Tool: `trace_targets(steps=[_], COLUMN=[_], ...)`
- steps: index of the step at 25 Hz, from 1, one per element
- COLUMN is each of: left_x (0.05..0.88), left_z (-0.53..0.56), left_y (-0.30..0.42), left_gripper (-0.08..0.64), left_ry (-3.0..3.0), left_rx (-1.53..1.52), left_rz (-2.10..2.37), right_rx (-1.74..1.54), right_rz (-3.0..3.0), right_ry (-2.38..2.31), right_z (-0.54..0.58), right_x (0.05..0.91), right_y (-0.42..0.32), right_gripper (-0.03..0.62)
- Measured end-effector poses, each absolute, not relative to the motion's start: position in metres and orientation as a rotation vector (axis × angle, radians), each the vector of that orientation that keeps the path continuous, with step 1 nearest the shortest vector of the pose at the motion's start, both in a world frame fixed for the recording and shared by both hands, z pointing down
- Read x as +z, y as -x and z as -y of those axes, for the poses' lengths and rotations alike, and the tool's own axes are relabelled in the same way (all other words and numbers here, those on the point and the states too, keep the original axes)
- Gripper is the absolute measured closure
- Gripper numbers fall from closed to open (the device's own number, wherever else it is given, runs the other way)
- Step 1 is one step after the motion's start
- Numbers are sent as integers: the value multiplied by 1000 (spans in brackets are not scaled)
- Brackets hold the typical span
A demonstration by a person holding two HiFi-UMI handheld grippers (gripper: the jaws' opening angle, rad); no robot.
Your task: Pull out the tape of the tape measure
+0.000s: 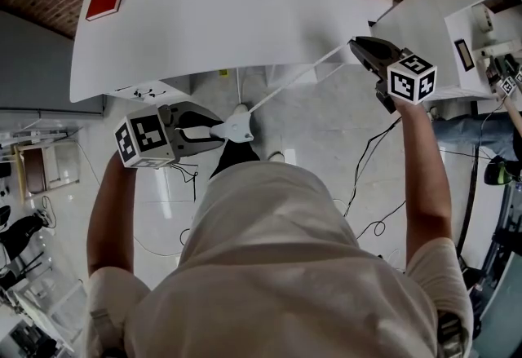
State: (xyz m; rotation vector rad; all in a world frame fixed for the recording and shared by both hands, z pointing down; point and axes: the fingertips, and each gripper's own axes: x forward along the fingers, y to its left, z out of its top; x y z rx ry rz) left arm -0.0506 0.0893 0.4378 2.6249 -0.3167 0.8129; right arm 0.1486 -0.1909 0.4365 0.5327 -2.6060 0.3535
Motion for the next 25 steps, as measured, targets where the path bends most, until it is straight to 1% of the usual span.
trace_targets(steps=[11, 25], left_x=[437, 440], left_z=[-88, -85], left_y=[53, 54], left_gripper=[439, 439], left_ry=[-2618, -2603], left_rx=[804, 823], left_rz=[328, 331], right_rx=[335, 357], right_rz=[2601, 2596], right_ry=[-545, -622], right_z=[197, 215], right_x=[440, 443], right_y=[-147, -168], right_gripper=[558, 558])
